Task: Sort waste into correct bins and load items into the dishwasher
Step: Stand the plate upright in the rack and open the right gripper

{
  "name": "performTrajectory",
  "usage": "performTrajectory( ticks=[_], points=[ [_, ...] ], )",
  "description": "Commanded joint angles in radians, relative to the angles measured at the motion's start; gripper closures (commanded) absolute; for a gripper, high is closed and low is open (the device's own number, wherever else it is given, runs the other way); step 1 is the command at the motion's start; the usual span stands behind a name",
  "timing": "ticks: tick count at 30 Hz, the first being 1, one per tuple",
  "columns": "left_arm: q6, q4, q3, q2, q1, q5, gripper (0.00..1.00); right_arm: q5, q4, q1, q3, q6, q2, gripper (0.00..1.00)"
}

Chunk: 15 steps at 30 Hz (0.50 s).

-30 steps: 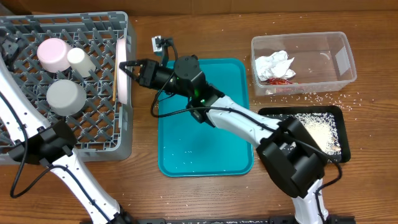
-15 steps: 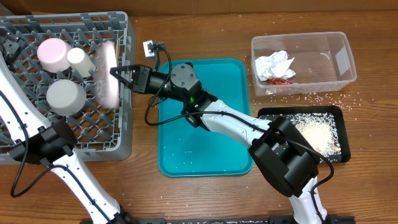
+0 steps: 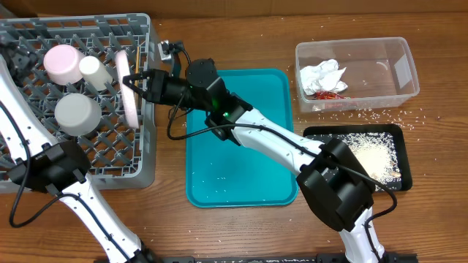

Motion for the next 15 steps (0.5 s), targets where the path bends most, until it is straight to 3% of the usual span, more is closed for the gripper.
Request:
performTrajectory(
  ticks=[1, 8, 15],
  points=[
    [-0.024, 0.003, -0.026, -0.007, -0.005, -0.021, 0.00, 0.076, -0.004, 0.006, 0.019, -0.082, -0.008, 0.96],
    [-0.024, 0.000, -0.026, -0.008, -0.005, -0.020, 0.00, 0.135, -0.032, 0.032, 0.018, -0.077, 0.034, 0.96],
    [-0.023, 0.000, -0.026, -0.008, -0.005, -0.019, 0.00, 0.150, -0.003, 0.042, 0.021, -0.125, 0.053, 0.52]
  ],
)
